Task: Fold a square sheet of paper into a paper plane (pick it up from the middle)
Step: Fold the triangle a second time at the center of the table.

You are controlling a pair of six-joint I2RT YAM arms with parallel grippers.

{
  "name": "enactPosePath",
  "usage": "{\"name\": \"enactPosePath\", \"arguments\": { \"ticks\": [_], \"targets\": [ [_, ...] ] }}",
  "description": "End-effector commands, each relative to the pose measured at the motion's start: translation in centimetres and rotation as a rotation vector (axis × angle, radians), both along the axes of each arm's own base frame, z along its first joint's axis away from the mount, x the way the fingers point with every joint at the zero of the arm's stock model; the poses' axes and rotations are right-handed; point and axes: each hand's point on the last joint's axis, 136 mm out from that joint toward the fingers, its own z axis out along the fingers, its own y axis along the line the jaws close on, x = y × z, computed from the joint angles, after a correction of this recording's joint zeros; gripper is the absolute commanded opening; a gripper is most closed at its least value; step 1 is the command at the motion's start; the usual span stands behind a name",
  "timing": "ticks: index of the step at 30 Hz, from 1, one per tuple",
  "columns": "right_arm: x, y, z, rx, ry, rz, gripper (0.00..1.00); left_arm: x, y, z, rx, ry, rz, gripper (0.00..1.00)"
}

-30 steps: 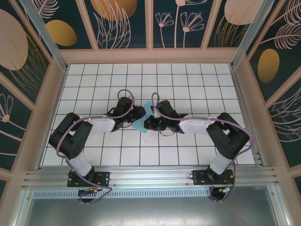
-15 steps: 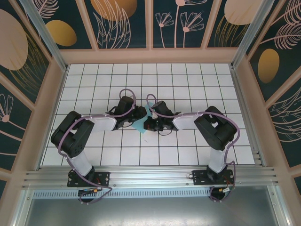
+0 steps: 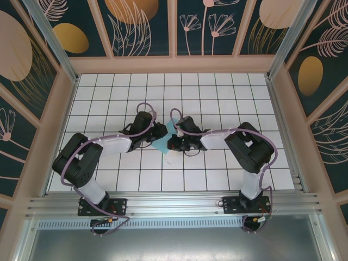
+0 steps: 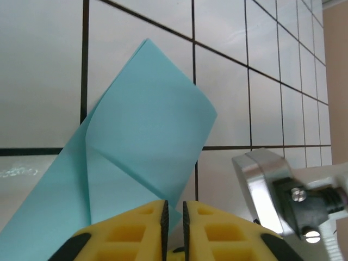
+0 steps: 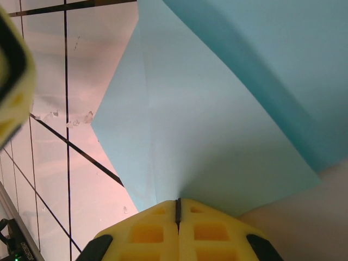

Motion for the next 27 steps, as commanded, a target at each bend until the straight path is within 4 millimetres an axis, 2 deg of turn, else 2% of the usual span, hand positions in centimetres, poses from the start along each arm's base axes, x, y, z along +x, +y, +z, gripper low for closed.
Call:
{"name": "enactPosePath", "arguments": {
  "ticks": [1,3,4,10,15,22,27],
  "targets": [
    [0.0,-0.5,-1.0,-0.024,0.008,0.009,0.0,-0.2,-0.1,-1.1,0.009,0.005,-0.025,0.15],
    [0.0,-0.6,-1.1,-0.028,0.007,0.005,0.0,0.2,-0.5,-1.3,0.005,0.002,-0.031,0.14],
    [0.0,-0.7,-1.2,-0.028,0.008,0.004,0.0,0.4,-0.4,-2.4,0.022,0.018,-0.029,0.13],
    [-0.1,-1.0,-1.4,-0.033,0.011,0.004,0.0,1.4,-0.6,-4.7,0.066,0.033,-0.018,0.13],
    [0.0,-0.4,0.2,0.012,-0.013,0.02,0.01,0.2,0.0,-6.5,0.048,0.099,0.016,0.12],
    [-0.7,-0.2,4.4,0.097,-0.062,0.038,0.03,-2.2,0.3,-5.7,-0.086,0.149,0.078,0.12],
    [-2.3,-1.3,5.7,0.135,-0.05,0.026,0.03,-3.6,-0.2,-5.1,-0.076,0.159,0.115,0.13]
  ]
}}
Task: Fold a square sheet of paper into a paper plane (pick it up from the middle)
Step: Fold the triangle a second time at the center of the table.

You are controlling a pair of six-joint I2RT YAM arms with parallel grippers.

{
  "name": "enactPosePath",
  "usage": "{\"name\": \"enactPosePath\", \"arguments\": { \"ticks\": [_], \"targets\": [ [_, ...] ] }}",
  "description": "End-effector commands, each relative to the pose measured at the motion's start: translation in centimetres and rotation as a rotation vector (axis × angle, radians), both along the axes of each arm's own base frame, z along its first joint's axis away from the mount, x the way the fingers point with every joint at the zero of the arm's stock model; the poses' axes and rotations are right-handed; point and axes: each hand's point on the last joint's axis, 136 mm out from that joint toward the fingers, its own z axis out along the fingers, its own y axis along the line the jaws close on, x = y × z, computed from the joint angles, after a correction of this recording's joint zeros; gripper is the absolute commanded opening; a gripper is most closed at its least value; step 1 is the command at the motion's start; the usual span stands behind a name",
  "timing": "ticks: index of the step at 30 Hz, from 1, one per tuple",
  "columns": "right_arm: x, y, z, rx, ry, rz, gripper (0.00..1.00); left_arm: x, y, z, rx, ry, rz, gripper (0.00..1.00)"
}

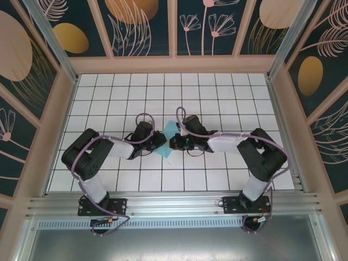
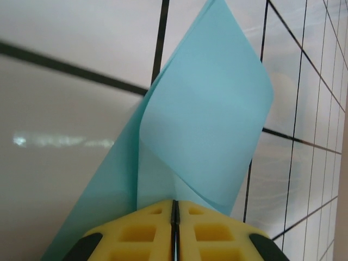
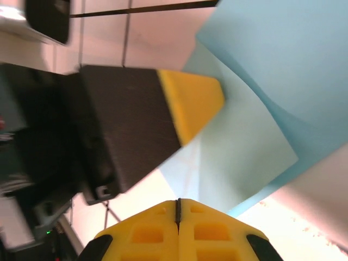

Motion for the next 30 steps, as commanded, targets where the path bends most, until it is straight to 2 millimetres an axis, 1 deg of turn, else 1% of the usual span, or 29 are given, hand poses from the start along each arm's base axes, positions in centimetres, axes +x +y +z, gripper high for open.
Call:
{"name": "enactPosePath", "arguments": {
  "ticks": [1,4,7,8,9,12,17,20,27,30],
  "targets": [
    [-1.3,-0.3,1.4,0.054,0.012,0.008,0.04,-1.4,-0.4,0.0,-0.001,0.045,0.041,0.13],
    [-2.7,0.2,1.5,0.062,0.03,0.041,0.04,-2.3,-1.1,-0.3,0.003,0.056,0.061,0.13],
    [-3.6,0.5,0.5,0.042,0.054,0.045,0.03,-2.6,-1.0,-0.5,-0.01,0.061,0.092,0.13],
    [-3.8,0.4,0.1,0.036,0.063,0.037,0.03,-2.4,-0.9,0.2,-0.025,0.045,0.102,0.13],
    [-3.9,0.2,-0.4,0.032,0.074,0.028,0.02,-2.4,-0.8,0.5,-0.028,0.039,0.106,0.13],
    [-3.8,0.0,-1.3,0.022,0.087,0.007,0.01,-2.3,-0.9,0.7,-0.027,0.032,0.101,0.14],
    [-4.2,-0.1,-2.5,0.005,0.115,0.006,0.0,-2.4,-1.0,0.7,-0.033,0.03,0.093,0.14],
    [-4.2,-0.1,-2.8,0.006,0.125,0.002,0.0,-2.4,-1.0,0.7,-0.037,0.027,0.093,0.15],
    [-3.7,1.1,-2.0,0.041,0.119,0.022,0.0,-2.5,-1.2,0.6,-0.039,0.03,0.079,0.15],
    [-3.5,1.4,-2.1,0.042,0.123,0.023,0.0,-2.6,-1.2,0.6,-0.039,0.03,0.078,0.15]
  ]
}}
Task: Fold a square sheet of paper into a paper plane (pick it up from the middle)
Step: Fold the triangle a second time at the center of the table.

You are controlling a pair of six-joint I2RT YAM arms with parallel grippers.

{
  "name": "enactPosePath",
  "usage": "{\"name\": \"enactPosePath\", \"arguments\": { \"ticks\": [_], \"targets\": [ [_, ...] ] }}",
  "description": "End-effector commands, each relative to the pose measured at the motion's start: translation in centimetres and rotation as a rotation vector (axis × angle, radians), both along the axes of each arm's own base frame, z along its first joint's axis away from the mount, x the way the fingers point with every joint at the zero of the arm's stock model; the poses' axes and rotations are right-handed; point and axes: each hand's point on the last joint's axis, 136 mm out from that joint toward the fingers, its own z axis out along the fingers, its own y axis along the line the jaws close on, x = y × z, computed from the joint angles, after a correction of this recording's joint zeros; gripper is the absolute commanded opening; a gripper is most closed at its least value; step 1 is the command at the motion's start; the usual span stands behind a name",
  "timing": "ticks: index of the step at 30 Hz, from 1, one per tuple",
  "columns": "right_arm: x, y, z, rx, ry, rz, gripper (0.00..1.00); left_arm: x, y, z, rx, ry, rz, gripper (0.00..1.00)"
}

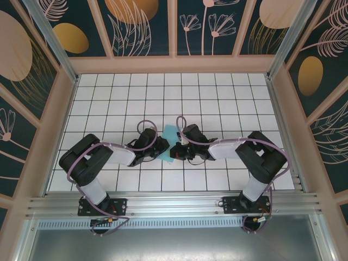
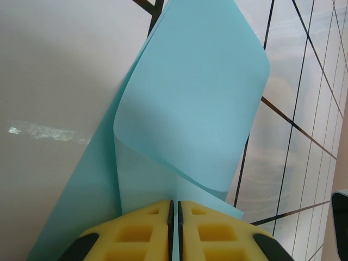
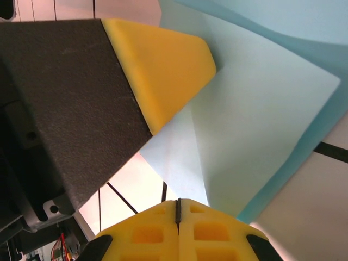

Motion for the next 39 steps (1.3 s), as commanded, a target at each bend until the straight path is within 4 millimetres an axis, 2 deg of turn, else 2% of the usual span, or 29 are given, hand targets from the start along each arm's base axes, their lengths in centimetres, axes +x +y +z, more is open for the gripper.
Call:
{"name": "enactPosePath", "arguments": {
  "ticks": [1,4,6,9,13,19,23,28,29,32,35,39],
  "targets": [
    [0.6,1.4,0.6,0.037,0.0,0.008,0.0,0.0,-0.2,0.5,-0.023,-0.012,0.005,0.15],
    [0.8,1.5,-0.2,0.018,0.011,0.002,0.0,0.0,-0.2,0.6,-0.025,-0.015,0.004,0.15],
    [0.8,1.1,-1.4,-0.004,0.033,-0.012,0.0,0.0,-0.1,0.7,-0.025,-0.015,0.007,0.15],
    [0.3,-0.1,-3.6,-0.06,0.064,-0.031,0.0,0.0,-0.1,1.0,-0.021,-0.026,0.006,0.15],
    [-1.0,-1.8,-5.4,-0.114,0.101,-0.032,0.0,0.4,0.3,1.2,0.015,-0.044,0.008,0.17],
    [-2.4,-3.1,-6.1,-0.127,0.13,-0.022,0.0,1.6,0.9,2.1,0.035,-0.086,-0.003,0.19],
    [-2.4,-3.0,-5.9,-0.107,0.138,-0.008,0.0,2.2,1.2,2.0,0.02,-0.096,-0.018,0.17],
    [-1.7,-2.7,-5.0,-0.072,0.129,-0.008,0.0,1.6,1.4,0.3,0.014,-0.057,-0.033,0.15],
    [-1.5,-2.4,-4.5,-0.06,0.122,-0.008,0.0,1.4,1.4,0.3,0.001,-0.058,-0.032,0.15],
    [-0.6,-1.2,-2.5,-0.011,0.094,0.001,0.0,0.4,2.1,-1.8,0.008,-0.01,-0.024,0.15],
    [0.3,0.1,-0.4,0.032,0.07,0.017,0.01,-0.4,2.7,-2.9,0.01,0.012,-0.017,0.14],
    [1.3,1.4,1.8,0.051,0.031,0.032,0.03,-1.0,3.0,-3.6,0.021,0.026,-0.018,0.14]
  ]
}}
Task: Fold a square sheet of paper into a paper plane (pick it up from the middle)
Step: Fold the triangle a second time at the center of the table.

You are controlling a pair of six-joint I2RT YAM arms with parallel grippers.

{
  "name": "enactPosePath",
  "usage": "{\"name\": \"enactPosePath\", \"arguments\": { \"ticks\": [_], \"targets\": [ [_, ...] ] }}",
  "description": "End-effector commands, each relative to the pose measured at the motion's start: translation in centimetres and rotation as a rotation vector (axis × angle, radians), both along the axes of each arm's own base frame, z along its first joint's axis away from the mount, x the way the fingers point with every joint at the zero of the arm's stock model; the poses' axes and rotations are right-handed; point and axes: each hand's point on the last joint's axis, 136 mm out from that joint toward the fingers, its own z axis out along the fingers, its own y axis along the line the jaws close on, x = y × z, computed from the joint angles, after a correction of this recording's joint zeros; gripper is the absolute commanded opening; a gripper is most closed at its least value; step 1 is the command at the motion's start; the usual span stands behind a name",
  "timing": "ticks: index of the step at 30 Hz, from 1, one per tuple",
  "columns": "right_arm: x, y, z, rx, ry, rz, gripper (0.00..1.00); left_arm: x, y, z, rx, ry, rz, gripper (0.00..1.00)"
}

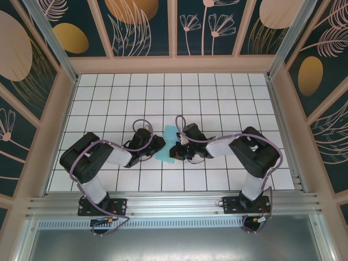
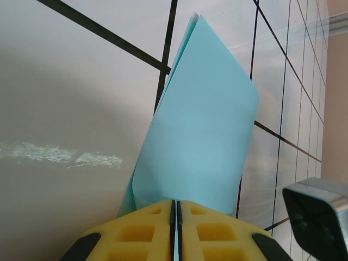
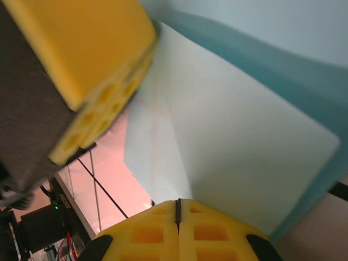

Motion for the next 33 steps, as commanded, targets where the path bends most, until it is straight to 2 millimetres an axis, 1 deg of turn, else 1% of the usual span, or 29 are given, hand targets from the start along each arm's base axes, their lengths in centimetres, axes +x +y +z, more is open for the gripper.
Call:
{"name": "enactPosePath", "arguments": {
  "ticks": [1,3,6,9,17,19,24,26,27,29,31,33],
  "targets": [
    [0.8,1.2,3.1,0.028,-0.04,0.021,0.03,-2.2,1.4,-3.6,0.063,0.112,-0.008,0.14],
    [1.2,1.3,2.8,-0.006,-0.01,0.007,0.03,-2.3,1.4,-3.7,0.07,0.114,-0.011,0.14],
    [1.5,1.5,1.6,-0.043,0.003,0.009,0.03,-2.3,1.5,-3.7,0.08,0.113,-0.009,0.14],
    [1.4,1.3,0.6,-0.059,0.034,0.0,0.02,-2.2,1.5,-3.7,0.084,0.113,-0.012,0.14],
    [0.6,-0.6,-2.4,-0.159,0.06,-0.008,0.02,-2.4,1.9,-4.5,0.111,0.135,-0.005,0.13],
    [0.6,-1.0,-2.6,-0.178,0.057,-0.012,0.02,-2.6,1.9,-4.7,0.114,0.14,-0.006,0.13],
    [0.8,-0.7,-1.6,-0.171,0.039,0.003,0.03,-2.6,2.0,-4.7,0.115,0.141,-0.005,0.13],
    [0.6,-0.9,-1.7,-0.189,0.042,0.01,0.04,-2.6,2.0,-4.7,0.119,0.142,-0.006,0.13],
    [0.5,-1.1,-2.2,-0.203,0.051,0.008,0.03,-2.6,2.1,-4.7,0.12,0.142,-0.005,0.13],
    [-0.2,-2.0,-3.9,-0.249,0.084,0.005,0.04,-2.5,2.0,-4.7,0.12,0.14,-0.006,0.13],
    [-0.8,-2.7,-5.3,-0.272,0.11,0.001,0.03,-2.5,2.0,-4.6,0.12,0.14,-0.006,0.13],
    [-0.9,-2.9,-5.6,-0.267,0.118,-0.006,0.03,-2.5,1.9,-4.6,0.121,0.141,-0.01,0.12]
  ]
}}
